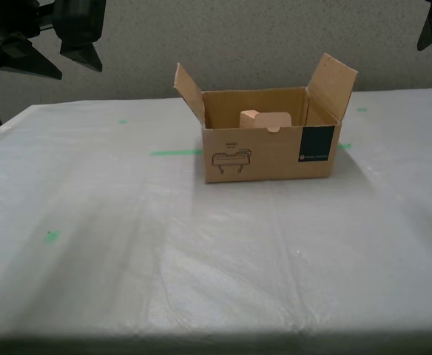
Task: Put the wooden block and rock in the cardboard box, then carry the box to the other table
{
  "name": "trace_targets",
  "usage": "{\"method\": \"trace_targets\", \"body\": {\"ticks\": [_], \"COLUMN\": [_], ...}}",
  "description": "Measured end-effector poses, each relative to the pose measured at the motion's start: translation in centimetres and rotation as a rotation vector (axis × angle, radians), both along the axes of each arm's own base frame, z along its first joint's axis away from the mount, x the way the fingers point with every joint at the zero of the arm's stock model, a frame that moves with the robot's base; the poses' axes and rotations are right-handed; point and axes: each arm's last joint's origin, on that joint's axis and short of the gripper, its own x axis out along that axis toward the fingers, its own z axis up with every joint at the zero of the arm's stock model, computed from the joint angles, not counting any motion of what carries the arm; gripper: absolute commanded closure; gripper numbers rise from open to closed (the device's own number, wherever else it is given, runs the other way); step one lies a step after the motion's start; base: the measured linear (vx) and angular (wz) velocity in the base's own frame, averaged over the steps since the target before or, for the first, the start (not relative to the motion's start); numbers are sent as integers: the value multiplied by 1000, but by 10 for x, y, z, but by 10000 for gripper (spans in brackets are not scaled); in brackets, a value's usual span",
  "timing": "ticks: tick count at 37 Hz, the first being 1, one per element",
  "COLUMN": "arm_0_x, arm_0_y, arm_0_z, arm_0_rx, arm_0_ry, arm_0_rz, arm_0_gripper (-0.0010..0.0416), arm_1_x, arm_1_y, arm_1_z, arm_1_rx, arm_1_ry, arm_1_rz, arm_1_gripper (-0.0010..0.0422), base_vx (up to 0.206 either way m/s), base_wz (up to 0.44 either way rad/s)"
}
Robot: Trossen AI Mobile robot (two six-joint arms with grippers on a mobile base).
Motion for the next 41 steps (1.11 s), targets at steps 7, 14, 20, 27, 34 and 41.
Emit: {"method": "trace_targets", "body": {"ticks": [7, 14, 20, 27, 34, 41], "arm_0_x": [0, 0, 0, 0, 0, 0], "arm_0_y": [0, 0, 0, 0, 0, 0], "arm_0_z": [0, 0, 0, 0, 0, 0], "arm_0_rx": [0, 0, 0, 0, 0, 0], "arm_0_ry": [0, 0, 0, 0, 0, 0], "arm_0_rz": [0, 0, 0, -1, -1, 0], "arm_0_gripper": [18, 18, 18, 18, 18, 18], "arm_1_x": [0, 0, 0, 0, 0, 0], "arm_1_y": [0, 0, 0, 0, 0, 0], "arm_1_z": [0, 0, 0, 0, 0, 0], "arm_1_rx": [0, 0, 0, 0, 0, 0], "arm_1_ry": [0, 0, 0, 0, 0, 0], "arm_1_rz": [0, 0, 0, 0, 0, 0], "arm_1_gripper": [119, 119, 119, 119, 119, 119], "base_vx": [0, 0, 0, 0, 0, 0], "base_wz": [0, 0, 0, 0, 0, 0]}}
